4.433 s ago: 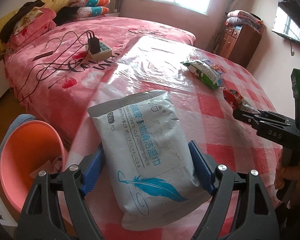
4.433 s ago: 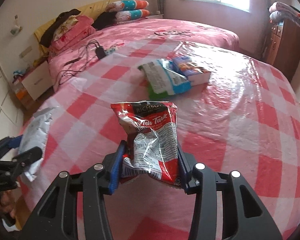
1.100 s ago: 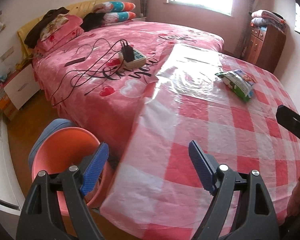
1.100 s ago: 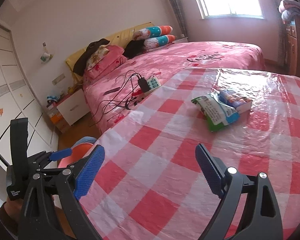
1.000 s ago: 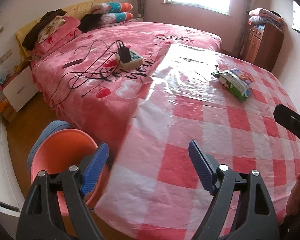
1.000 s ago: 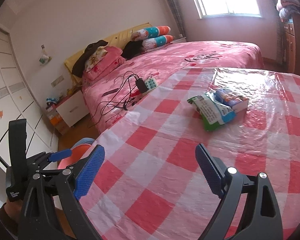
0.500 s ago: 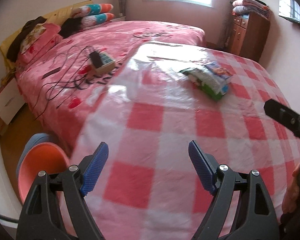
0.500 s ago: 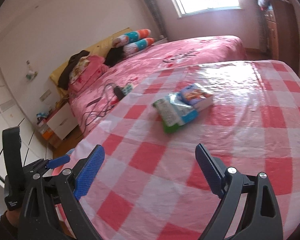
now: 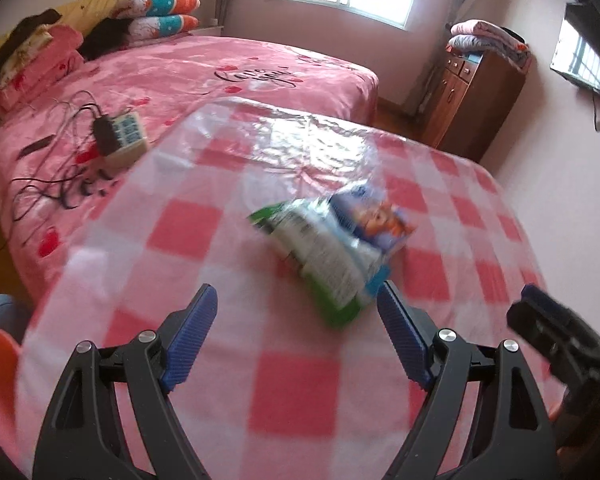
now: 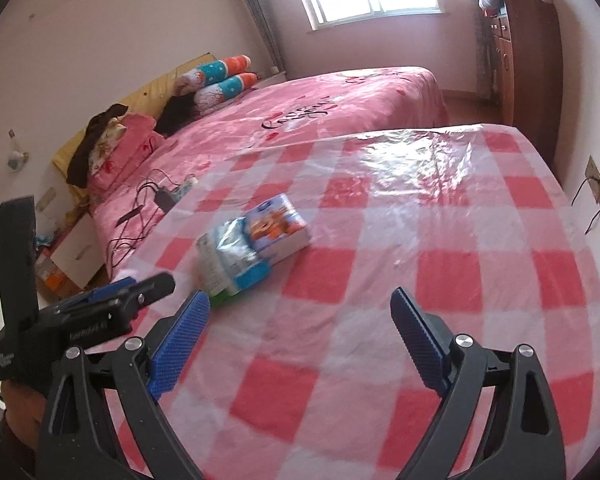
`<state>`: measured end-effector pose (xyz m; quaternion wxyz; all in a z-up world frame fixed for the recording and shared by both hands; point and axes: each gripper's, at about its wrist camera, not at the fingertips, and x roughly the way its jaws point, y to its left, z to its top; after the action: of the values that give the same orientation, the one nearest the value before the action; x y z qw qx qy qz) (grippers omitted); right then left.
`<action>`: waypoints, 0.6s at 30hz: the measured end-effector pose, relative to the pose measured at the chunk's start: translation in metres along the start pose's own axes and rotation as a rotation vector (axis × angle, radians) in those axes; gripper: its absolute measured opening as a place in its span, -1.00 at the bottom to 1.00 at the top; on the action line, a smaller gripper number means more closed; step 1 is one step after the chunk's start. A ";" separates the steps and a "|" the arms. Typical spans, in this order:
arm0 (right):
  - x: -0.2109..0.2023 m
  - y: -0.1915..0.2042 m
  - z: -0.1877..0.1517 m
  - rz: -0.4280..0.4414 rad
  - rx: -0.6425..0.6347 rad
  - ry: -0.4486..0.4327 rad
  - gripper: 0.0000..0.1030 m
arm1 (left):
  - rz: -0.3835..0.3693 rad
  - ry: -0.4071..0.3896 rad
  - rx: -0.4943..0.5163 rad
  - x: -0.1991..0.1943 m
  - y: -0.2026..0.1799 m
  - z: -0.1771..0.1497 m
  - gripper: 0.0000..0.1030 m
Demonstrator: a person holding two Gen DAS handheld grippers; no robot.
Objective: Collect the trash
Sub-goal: 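Grasp the green-white snack bag with the left tool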
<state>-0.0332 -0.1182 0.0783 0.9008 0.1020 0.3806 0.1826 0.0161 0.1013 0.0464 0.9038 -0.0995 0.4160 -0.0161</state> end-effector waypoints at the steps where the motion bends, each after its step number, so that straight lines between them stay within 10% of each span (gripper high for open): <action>1: 0.006 -0.003 0.005 -0.001 0.000 0.008 0.77 | -0.001 0.003 -0.009 0.006 -0.002 0.004 0.60; 18: 0.085 0.006 0.038 0.002 -0.080 0.096 0.76 | 0.038 0.072 -0.058 0.078 -0.002 0.034 0.40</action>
<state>0.0472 -0.0802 0.0514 0.8847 0.0575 0.4155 0.2033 0.0924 0.0964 0.0097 0.8850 -0.1174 0.4504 0.0095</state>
